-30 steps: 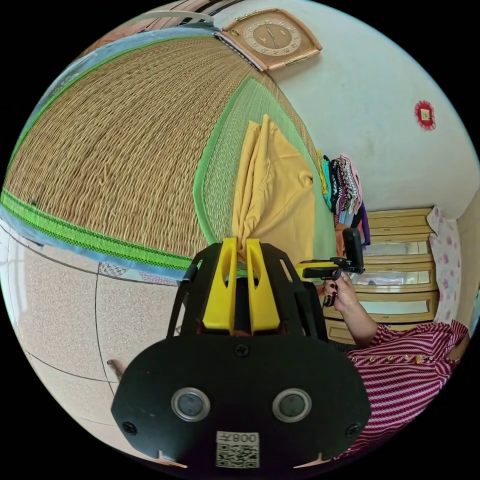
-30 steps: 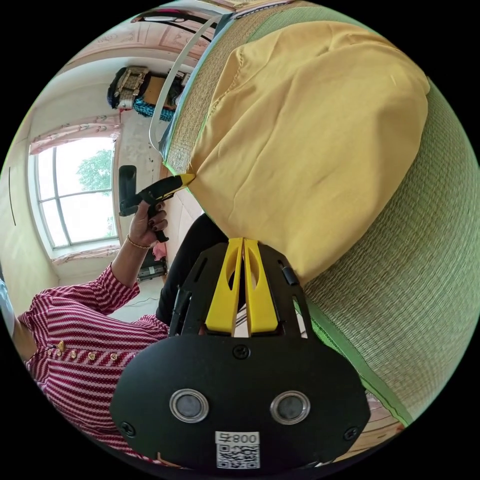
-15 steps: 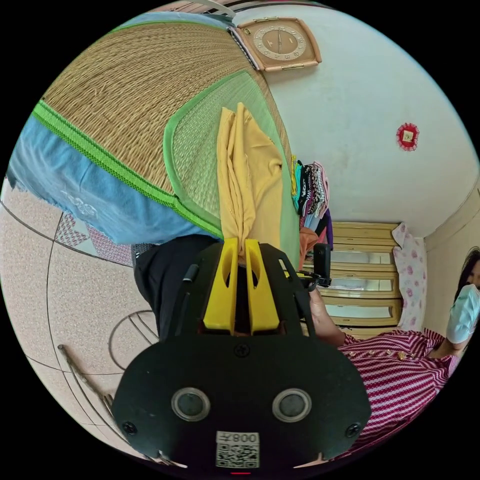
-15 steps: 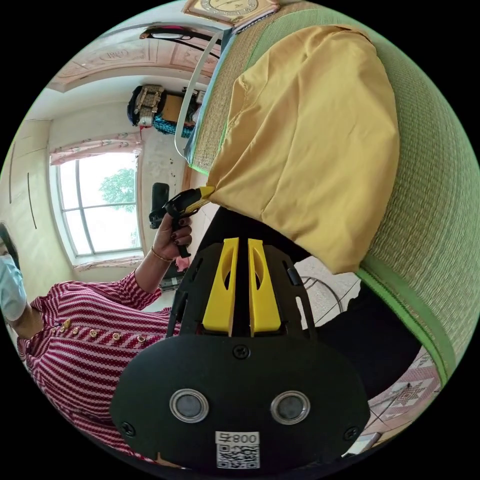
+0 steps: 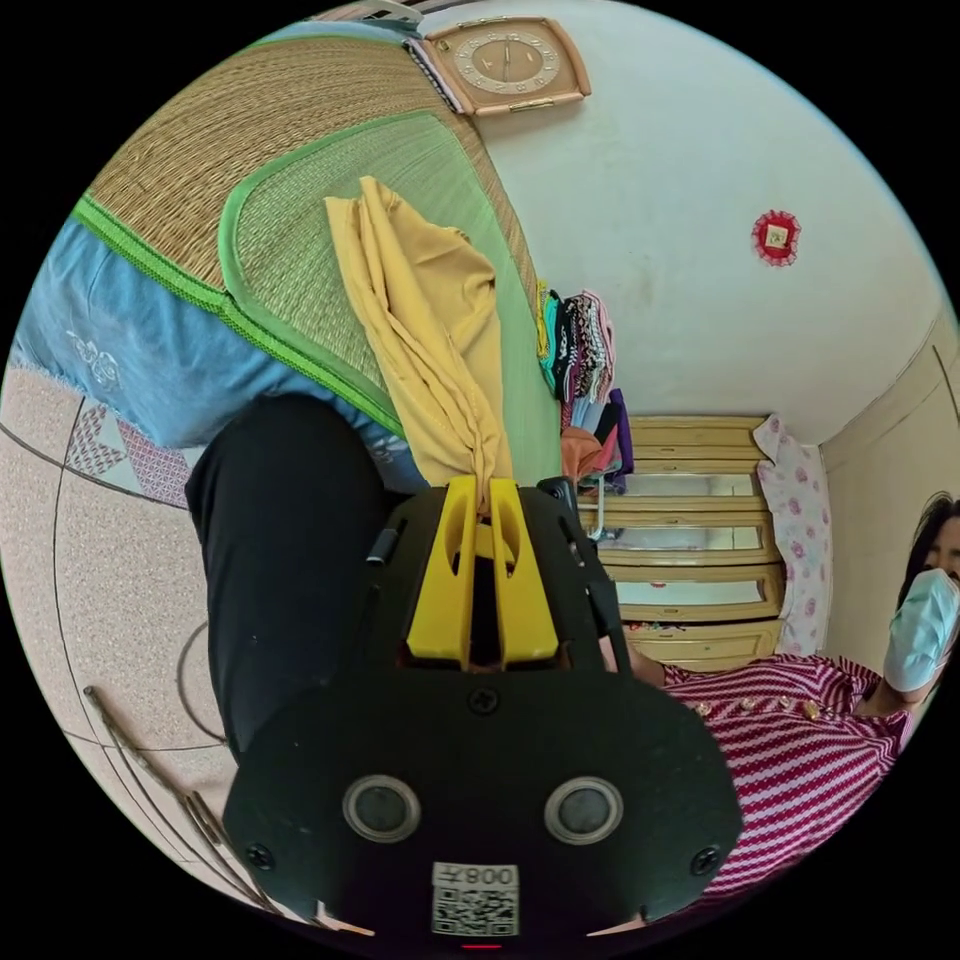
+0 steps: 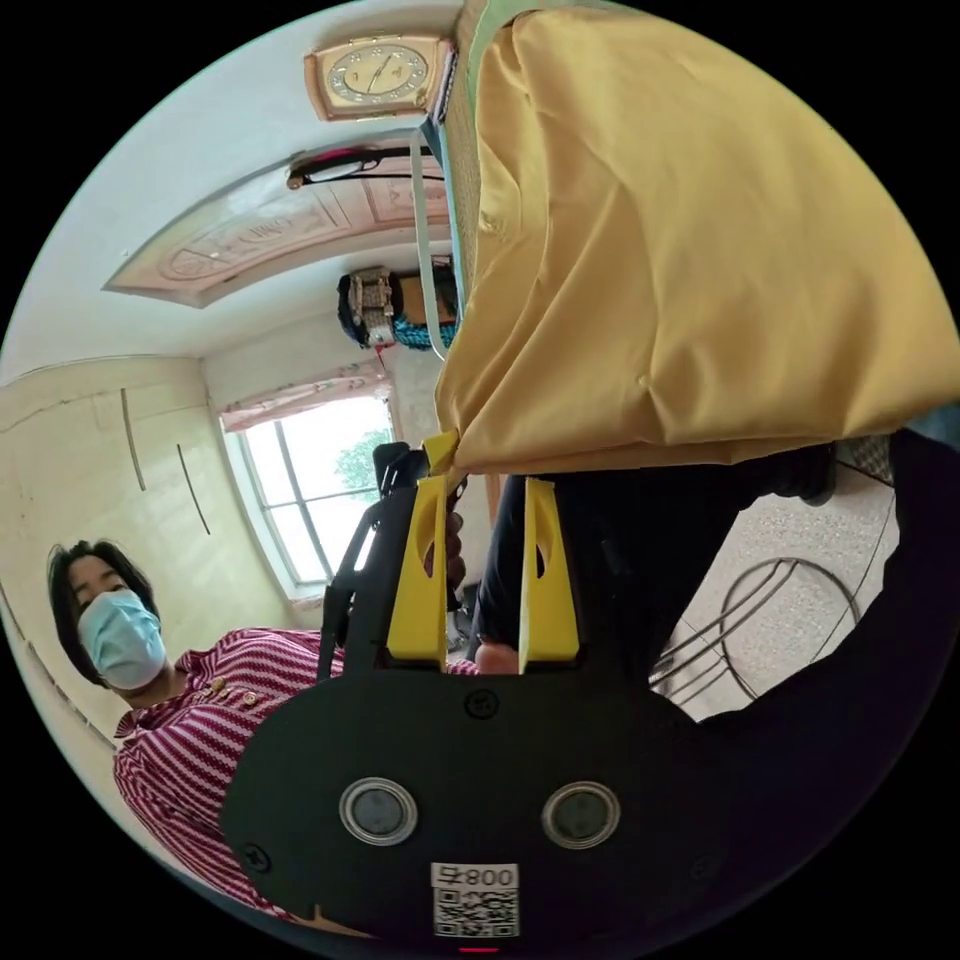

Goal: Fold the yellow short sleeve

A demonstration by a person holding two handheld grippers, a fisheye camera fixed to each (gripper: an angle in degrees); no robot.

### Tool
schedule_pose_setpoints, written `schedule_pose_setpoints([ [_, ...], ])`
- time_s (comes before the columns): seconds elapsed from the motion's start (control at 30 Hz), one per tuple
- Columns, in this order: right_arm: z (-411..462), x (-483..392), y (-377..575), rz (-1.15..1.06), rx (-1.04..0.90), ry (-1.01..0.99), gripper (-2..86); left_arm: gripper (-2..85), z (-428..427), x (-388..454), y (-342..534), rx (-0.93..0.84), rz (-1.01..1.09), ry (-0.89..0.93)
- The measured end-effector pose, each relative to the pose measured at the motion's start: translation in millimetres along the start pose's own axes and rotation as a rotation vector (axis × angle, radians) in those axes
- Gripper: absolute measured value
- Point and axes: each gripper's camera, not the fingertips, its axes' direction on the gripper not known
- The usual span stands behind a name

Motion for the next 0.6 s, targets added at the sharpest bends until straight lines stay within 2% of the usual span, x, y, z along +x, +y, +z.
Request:
schedule_pose_setpoints([
  [0.4, -60.9, -26.1, 46.0, 0.099, 0.183, -0.199, 12.3, 2.0, 14.0, 28.4, 31.0, -0.001, 0.024, 0.066],
  [0.6, -72.2, -45.5, 57.6, 0.107, 0.240, -0.242, 8.2, 2.1, 19.9, 31.3, 42.8, -0.035, 0.033, 0.064],
])
